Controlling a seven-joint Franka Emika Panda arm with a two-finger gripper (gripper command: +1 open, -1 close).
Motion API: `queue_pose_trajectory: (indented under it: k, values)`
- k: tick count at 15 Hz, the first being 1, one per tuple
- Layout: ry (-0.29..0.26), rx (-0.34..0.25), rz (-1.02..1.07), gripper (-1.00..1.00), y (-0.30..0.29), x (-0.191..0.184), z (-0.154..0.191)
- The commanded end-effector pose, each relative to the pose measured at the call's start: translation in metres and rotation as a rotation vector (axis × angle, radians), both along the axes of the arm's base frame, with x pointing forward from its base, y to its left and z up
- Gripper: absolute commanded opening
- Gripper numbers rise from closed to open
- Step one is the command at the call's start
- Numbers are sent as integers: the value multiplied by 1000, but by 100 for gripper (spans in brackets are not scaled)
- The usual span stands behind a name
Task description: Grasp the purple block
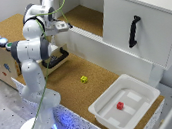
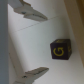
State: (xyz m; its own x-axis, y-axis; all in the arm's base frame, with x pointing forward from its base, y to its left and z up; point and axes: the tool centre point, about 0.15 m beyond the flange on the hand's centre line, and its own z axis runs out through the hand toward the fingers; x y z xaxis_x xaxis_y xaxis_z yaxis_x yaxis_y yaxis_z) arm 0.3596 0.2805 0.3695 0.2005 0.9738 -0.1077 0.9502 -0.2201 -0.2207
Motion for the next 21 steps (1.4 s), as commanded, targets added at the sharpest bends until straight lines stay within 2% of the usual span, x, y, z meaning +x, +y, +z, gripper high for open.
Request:
queue_pose_trajectory:
  k: [1, 3, 7, 10, 21]
  values:
    - [-213, 70, -36, 100, -7, -24, -30]
    - [-258, 90, -5, 100, -6, -21, -31]
    - [-294, 114, 51, 100, -17, -13, -38]
    - [-284, 135, 89, 100, -18, -21, -41]
    - [-264, 122, 143, 100, -2, -35, -30]
